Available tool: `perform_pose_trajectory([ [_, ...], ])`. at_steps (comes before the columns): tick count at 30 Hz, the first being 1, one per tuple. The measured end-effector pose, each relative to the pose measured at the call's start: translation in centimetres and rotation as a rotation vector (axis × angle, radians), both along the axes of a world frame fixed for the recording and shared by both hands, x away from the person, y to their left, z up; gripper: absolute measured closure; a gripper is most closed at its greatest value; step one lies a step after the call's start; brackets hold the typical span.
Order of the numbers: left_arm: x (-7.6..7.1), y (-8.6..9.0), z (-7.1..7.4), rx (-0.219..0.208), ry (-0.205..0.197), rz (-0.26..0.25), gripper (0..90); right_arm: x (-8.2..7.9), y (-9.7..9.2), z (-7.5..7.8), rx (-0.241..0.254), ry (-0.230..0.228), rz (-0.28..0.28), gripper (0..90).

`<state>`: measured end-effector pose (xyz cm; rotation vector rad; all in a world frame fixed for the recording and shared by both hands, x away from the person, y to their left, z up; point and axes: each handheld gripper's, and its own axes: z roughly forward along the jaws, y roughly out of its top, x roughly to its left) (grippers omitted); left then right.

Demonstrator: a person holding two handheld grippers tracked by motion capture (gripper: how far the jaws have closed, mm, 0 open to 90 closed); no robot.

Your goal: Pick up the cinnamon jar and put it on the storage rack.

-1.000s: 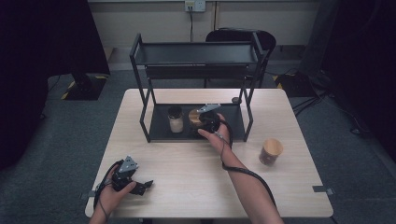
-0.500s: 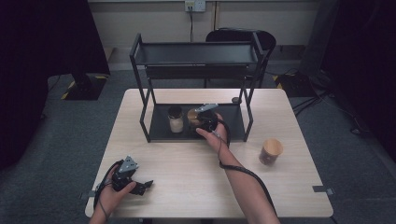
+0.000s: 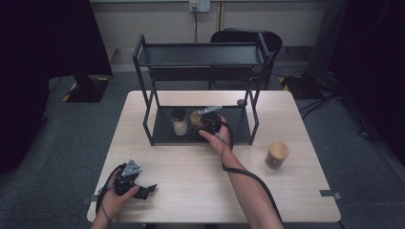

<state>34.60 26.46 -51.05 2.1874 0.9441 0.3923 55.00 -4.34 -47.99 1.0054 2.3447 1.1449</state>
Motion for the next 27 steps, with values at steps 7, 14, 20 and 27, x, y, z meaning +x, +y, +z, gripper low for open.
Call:
perform_pose_trajectory([
  [7,0.00,0.00,0.00,0.000,0.000,0.000,0.2,0.12,0.06,-0.11,0.009,-0.003,-0.006,25.0],
  [14,0.01,0.01,0.00,0.001,-0.001,-0.001,0.2,0.13,0.08,-0.18,0.012,-0.007,-0.005,24.9],
  [20,0.00,0.00,0.00,0.000,0.000,0.000,0.2,0.16,0.16,-0.13,0.005,-0.004,-0.005,24.7],
  [27,0.00,0.00,0.00,0.000,0.000,0.000,0.2,0.14,0.17,-0.04,-0.019,0.011,-0.024,13.8],
])
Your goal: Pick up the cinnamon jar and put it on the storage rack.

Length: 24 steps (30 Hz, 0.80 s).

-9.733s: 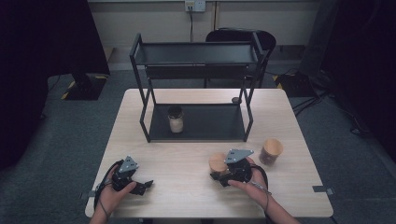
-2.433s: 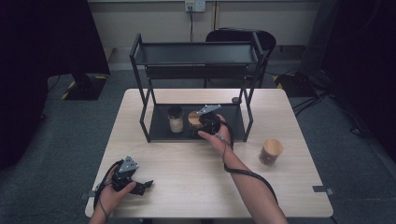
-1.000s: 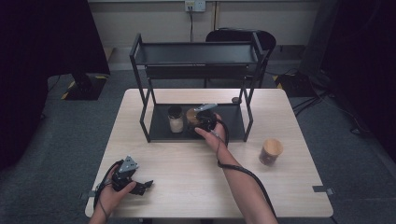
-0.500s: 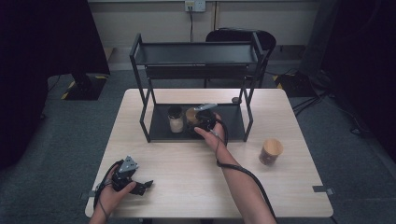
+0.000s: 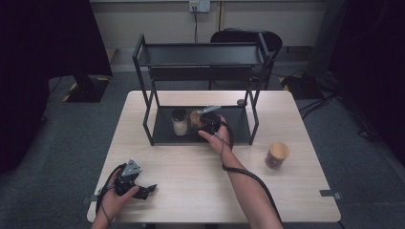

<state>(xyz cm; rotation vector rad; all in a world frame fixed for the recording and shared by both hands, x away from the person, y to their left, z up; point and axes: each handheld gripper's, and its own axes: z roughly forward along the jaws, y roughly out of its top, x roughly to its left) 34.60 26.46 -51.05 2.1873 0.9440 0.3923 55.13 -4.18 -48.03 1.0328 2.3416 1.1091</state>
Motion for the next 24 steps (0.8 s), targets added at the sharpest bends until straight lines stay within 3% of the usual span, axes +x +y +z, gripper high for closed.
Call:
perform_pose_trajectory([
  [4,0.0,0.0,0.0,0.000,0.000,0.000,0.2,-0.1,-0.2,0.2,0.010,0.025,-0.006,7.0],
  [11,0.0,0.0,0.0,0.000,0.000,0.000,0.2,-0.4,-0.5,0.8,0.048,0.027,-0.007,2.3],
  [14,0.0,0.0,0.0,0.000,0.000,0.000,0.2,-0.7,-0.6,1.0,0.040,0.032,0.004,2.3],
  [24,0.0,0.0,0.0,0.000,0.000,0.000,0.2,-1.6,-1.1,1.1,0.087,0.049,0.005,1.8],
])
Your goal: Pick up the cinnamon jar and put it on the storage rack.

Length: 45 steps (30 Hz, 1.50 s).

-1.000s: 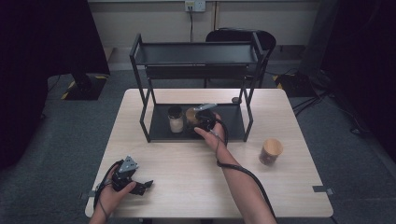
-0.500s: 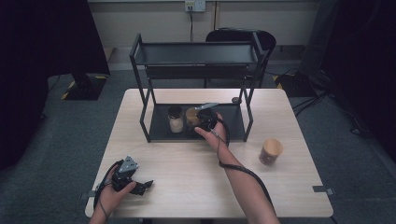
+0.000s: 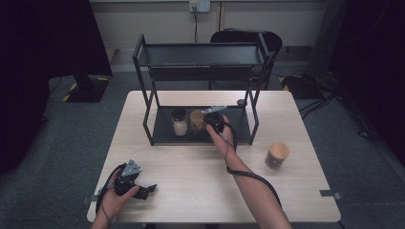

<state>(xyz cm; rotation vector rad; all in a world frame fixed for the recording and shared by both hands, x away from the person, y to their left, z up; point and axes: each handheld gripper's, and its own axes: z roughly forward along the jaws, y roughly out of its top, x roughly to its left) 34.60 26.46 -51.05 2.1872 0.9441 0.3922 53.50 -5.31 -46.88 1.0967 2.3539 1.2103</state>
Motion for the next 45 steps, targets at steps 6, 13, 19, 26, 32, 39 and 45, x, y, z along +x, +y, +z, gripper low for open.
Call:
perform_pose_trajectory([
  [6,0.0,0.0,0.0,0.000,0.000,0.000,0.2,-0.8,-0.5,0.2,0.001,-0.008,-0.003,1.9],
  [13,0.0,0.0,0.0,-0.001,0.000,0.000,0.2,-1.4,-1.2,0.4,0.007,-0.011,-0.003,2.0],
  [19,0.0,0.0,0.0,0.000,0.000,0.000,0.2,-2.1,-1.7,0.4,0.017,-0.004,-0.002,1.8],
  [26,0.0,0.0,0.0,0.001,-0.001,-0.001,0.2,-2.8,-2.4,0.7,0.027,-0.003,0.003,2.0],
  [32,0.0,0.0,0.0,0.000,0.000,0.000,0.2,-3.3,-2.9,1.0,0.039,-0.006,0.006,2.0],
  [39,0.0,0.0,0.0,0.000,0.000,0.000,0.2,-4.2,-3.6,1.1,0.046,-0.007,0.013,2.0],
  [45,0.0,0.0,0.0,0.000,0.000,0.000,0.2,-5.0,-4.2,1.2,0.053,-0.005,0.017,2.1],
])
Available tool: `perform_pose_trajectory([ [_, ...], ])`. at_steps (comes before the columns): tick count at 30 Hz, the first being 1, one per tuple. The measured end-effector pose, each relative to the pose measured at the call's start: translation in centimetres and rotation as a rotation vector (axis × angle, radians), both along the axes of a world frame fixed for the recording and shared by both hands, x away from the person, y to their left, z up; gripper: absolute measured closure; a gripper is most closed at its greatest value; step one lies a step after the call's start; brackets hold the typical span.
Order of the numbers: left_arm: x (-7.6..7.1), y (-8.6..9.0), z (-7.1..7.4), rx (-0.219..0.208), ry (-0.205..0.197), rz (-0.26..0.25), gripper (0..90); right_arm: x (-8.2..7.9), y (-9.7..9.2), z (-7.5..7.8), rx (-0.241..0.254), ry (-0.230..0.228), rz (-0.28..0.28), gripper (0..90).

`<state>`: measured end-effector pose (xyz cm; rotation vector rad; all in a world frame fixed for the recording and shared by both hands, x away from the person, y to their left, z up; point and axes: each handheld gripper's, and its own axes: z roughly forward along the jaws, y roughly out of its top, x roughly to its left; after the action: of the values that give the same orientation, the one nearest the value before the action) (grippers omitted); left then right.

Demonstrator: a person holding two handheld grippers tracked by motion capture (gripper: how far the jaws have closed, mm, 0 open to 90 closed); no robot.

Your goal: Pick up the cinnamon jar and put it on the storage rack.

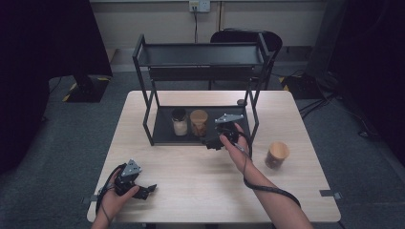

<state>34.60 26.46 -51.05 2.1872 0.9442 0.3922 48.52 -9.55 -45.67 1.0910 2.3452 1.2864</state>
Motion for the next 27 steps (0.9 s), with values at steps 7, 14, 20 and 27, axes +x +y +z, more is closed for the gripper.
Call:
perform_pose_trajectory([
  [7,0.0,0.0,0.0,0.000,0.000,0.000,0.2,-0.7,-1.0,-0.2,-0.002,-0.001,0.001,2.1],
  [14,0.0,0.0,0.0,0.000,0.000,0.000,0.2,-1.3,-1.8,-0.4,-0.005,-0.002,0.006,2.0],
  [20,0.0,0.0,0.0,0.000,0.000,0.000,0.2,-1.9,-2.2,-0.4,-0.003,0.002,0.009,2.0],
  [27,0.0,0.0,0.0,-0.001,0.000,0.000,0.2,-2.5,-2.8,-0.6,-0.011,-0.002,0.019,2.0],
])
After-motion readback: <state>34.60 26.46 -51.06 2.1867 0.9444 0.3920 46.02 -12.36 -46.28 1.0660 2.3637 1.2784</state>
